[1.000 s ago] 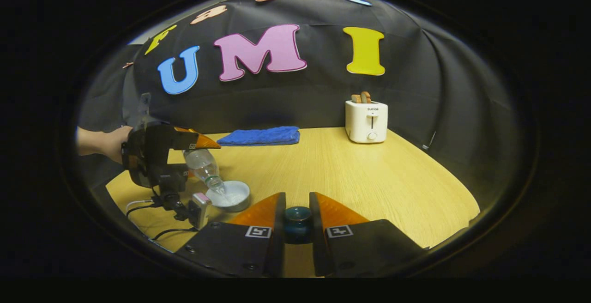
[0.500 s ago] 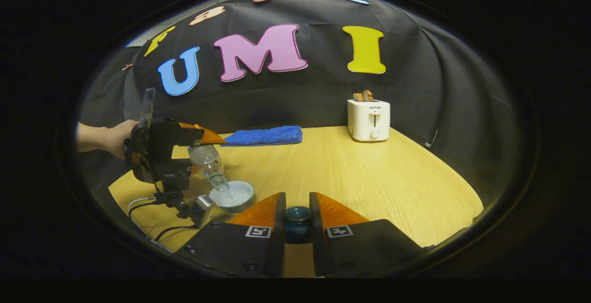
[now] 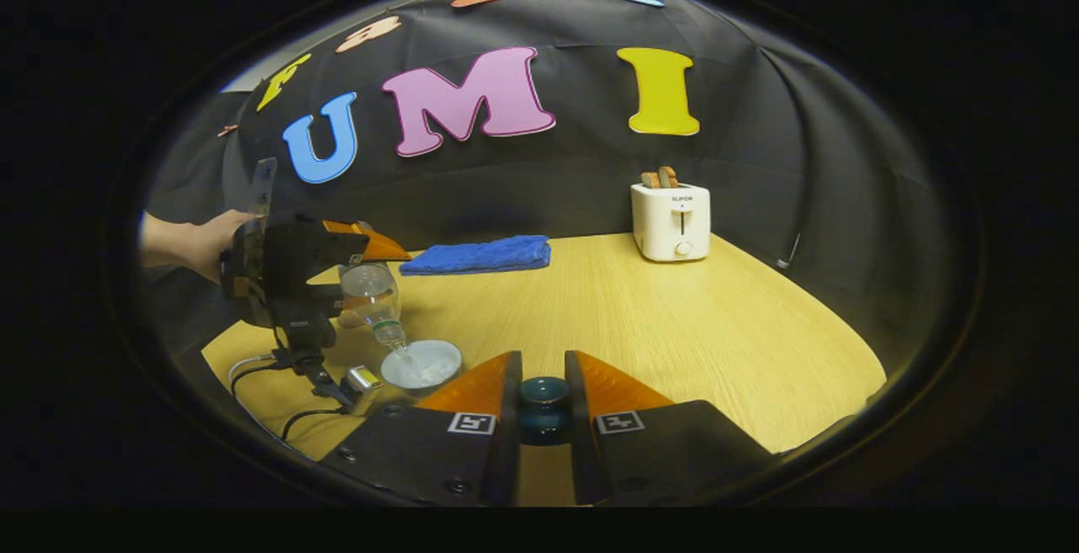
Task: Open the teacup lid with one hand, grasp the water bottle and pour water into the teacup with the other hand; after pouring, place the water bottle on the coaster and then close the teacup lid.
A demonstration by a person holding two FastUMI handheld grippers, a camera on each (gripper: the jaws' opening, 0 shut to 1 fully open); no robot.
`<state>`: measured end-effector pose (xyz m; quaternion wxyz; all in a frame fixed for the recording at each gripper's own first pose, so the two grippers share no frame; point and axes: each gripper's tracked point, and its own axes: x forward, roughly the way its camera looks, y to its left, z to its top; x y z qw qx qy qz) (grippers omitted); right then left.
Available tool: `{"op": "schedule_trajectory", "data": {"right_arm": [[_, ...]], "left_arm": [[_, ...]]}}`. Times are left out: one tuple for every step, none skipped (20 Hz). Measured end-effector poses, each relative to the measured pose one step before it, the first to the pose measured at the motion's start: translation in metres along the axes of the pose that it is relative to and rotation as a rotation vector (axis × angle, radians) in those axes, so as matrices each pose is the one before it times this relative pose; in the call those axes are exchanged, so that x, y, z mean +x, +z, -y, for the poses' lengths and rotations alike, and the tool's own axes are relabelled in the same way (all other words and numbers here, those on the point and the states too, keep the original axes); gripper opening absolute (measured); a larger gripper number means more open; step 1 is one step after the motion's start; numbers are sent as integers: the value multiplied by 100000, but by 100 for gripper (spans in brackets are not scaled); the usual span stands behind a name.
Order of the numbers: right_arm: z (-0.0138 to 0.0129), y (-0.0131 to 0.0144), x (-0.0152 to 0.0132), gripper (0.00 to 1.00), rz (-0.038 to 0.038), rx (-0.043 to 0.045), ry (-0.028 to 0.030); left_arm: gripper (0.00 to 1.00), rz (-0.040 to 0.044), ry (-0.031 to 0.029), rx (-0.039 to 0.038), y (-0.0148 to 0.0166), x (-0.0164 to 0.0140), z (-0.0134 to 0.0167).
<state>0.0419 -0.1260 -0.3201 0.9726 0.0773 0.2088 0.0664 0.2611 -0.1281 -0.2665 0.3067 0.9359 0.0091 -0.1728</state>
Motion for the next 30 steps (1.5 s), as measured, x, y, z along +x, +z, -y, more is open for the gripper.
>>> {"op": "schedule_trajectory", "data": {"right_arm": [[10,-121,-2,34,-111,790,-136],[-13,-19,-1,34,-106,615,-193],[-17,-72,-17,34,-21,263,-350],[-105,-40,-105,34,135,-92,-8],[-65,16,-44,34,160,-351,177],[-62,45,-65,29,170,-385,115],[47,-48,-34,29,157,-119,-119],[76,58,48,29,280,237,-88],[82,13,30,34,201,381,-205],[80,-3,-6,34,76,466,-291],[113,-8,-7,28,146,590,-307],[-18,58,-7,28,84,618,-125],[-1,51,-11,28,138,360,-72],[-14,-13,9,34,11,141,67],[-104,87,-23,34,71,16,196],[-64,145,-52,28,166,-157,217],[-125,178,-19,28,126,-271,268],[-136,105,16,28,112,-293,322],[-85,102,-31,28,304,-313,314],[-71,302,75,28,373,-361,243],[-75,158,8,28,335,-320,97],[-51,25,-12,28,155,-218,154],[-52,88,56,28,14,-86,118],[-8,37,70,28,33,-8,130],[-32,-22,25,28,-84,-36,66],[4,67,40,28,-110,-34,-22],[82,2,62,28,159,53,-67],[-48,213,-11,28,318,22,102],[-46,177,-30,28,476,-453,202],[89,96,82,28,108,-1056,-6]], "left_arm": [[77,860,429,1105,-16,82,-175],[77,639,-624,-208,106,134,106],[77,-361,-94,562,-154,-22,7],[77,-70,1017,1592,26,-145,-326],[77,441,495,647,152,-60,-239],[77,731,293,517,259,5,-119],[77,444,249,1367,24,112,-293],[77,378,397,1977,111,54,-452],[77,211,435,1687,-5,-10,-448],[77,332,-128,1243,-65,25,-148],[77,185,-499,695,-30,-19,-31],[77,-355,-585,1291,-231,-12,-139],[77,-627,-438,2314,-213,-133,-110],[77,-375,47,1776,-181,-85,-174],[77,-341,-257,699,-365,251,-222],[77,-72,367,473,-65,-43,-130],[77,506,809,1024,30,-31,-270],[77,884,601,1670,194,-8,-347],[77,-47,320,1641,198,94,-263],[77,430,29,1253,288,24,-131],[78,174,19,706,191,-74,-132],[78,422,120,680,190,-162,-85],[78,325,158,681,98,-97,-170],[78,439,100,438,190,-82,-57],[78,332,166,-156,145,88,-125],[78,196,-573,-1102,173,-108,167],[78,399,-961,-2299,43,74,452],[78,627,-61,-2974,-9,118,348],[78,529,527,-3461,167,37,370],[78,574,579,-4681,249,5,501]]}}
